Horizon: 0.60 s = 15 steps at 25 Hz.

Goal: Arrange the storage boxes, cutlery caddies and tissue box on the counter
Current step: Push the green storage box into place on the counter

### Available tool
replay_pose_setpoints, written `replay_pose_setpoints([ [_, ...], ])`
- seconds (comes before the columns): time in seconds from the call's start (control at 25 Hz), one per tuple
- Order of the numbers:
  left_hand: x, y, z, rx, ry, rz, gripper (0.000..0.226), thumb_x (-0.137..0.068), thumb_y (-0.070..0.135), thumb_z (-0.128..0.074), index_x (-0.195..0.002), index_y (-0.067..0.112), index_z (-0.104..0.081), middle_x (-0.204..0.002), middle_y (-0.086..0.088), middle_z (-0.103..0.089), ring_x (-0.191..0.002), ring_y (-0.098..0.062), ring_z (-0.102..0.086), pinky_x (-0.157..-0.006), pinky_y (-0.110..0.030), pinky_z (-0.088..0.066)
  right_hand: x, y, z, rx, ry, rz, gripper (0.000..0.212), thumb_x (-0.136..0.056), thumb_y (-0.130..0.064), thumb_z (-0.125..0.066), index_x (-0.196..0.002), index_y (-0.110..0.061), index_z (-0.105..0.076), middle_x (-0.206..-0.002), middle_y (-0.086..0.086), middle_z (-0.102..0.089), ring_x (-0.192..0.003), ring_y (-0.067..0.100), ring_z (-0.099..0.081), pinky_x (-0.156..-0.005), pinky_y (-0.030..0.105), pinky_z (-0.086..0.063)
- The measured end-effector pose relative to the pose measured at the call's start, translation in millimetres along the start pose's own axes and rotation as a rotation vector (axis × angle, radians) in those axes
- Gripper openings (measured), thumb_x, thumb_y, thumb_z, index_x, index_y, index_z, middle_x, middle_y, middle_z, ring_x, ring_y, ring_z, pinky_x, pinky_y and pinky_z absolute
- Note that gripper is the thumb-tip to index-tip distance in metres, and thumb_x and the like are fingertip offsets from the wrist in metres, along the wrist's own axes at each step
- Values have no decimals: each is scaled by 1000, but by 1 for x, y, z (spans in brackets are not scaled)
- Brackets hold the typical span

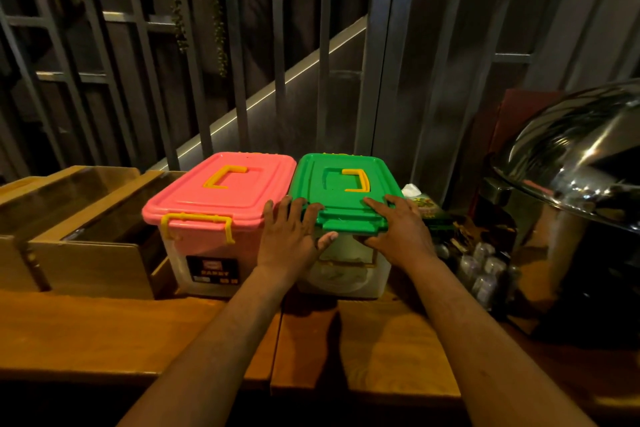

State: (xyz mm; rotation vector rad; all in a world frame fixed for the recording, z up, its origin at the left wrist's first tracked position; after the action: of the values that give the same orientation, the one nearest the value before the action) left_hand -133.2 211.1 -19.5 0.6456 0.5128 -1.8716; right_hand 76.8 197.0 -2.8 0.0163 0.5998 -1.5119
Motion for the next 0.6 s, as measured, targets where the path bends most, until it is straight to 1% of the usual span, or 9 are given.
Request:
replay_pose_setpoints([
  [0.12, 0, 1, 0, 1, -24, 0, 63, -88, 68, -32, -127, 23, -52, -127, -10, -56, -124, -35, -46, -106, -57, -24, 3, -4, 2, 88, -6, -5, 76, -74, -58, -68, -141, -46, -34, -150, 5, -34, -140, 33, -22, -111, 55, -29],
  [0.2, -1, 2, 2, 0, -59, 8, 66, -87, 68, -28, -129, 23, -50, -130, -10, -54, -126, -36, -44, -107, -56, -22, 7, -7, 2, 122, -24, -18, 79, -75, -59, -66, -143, -43, -29, -151, 7, -30, -140, 33, -20, -112, 58, -26],
  [0.32, -2, 4, 9, 5, -164, 39, 74, -86, 69, -17, -139, 23, -39, -143, -12, -44, -133, -36, -34, -111, -55, -16, 10, -7, 5, 185, -79, -10, 96, -70, -63, -68, -147, -36, -16, -155, 11, -21, -142, 38, -17, -111, 61, -28],
  [0.36, 0, 6, 12, -4, -197, 50, 74, -88, 69, -18, -144, 23, -33, -148, -13, -37, -136, -36, -29, -112, -53, -14, 12, -8, 5, 214, -108, -5, 103, -68, -63, -69, -148, -35, -11, -158, 11, -16, -143, 39, -15, -111, 62, -28],
  [0.44, 9, 10, 14, -17, -242, 67, 74, -92, 63, -29, -152, 22, -16, -157, -16, -23, -142, -37, -18, -115, -51, -11, 17, -9, 6, 257, -161, -13, 114, -66, -61, -72, -150, -32, -1, -160, 12, -6, -145, 41, -10, -111, 63, -27],
  [0.48, 13, 12, 15, -5, -250, 76, 77, -93, 60, -34, -153, 21, -9, -160, -17, -17, -145, -37, -14, -116, -51, -10, 19, -9, 5, 263, -162, -22, 117, -67, -60, -73, -151, -31, 3, -161, 12, -2, -146, 41, -7, -111, 63, -27],
  [0.52, 20, 13, 16, 18, -250, 67, 79, -93, 57, -37, -154, 21, -3, -161, -17, -12, -146, -37, -12, -117, -51, -10, 26, -13, 6, 263, -155, -22, 119, -67, -60, -73, -151, -31, 7, -161, 11, 1, -146, 40, -5, -111, 63, -28],
  [0.6, 31, 14, 18, 73, -199, 63, 79, -93, 52, -41, -155, 21, -2, -162, -17, -9, -147, -37, -11, -117, -51, -13, 39, -15, 7, 273, -129, -25, 120, -69, -61, -72, -150, -32, 12, -162, 9, 6, -147, 39, -3, -110, 62, -30],
])
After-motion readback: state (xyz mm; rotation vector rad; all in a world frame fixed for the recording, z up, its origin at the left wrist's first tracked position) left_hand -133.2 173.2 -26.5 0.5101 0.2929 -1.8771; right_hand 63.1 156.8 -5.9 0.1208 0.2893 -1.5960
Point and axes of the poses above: each hand's wrist, its own x-axis away from the middle knuckle, its own z-axis out of the back of the hand, y = z × x, the point moved 4 cm from there along -x, towards the middle knuckle
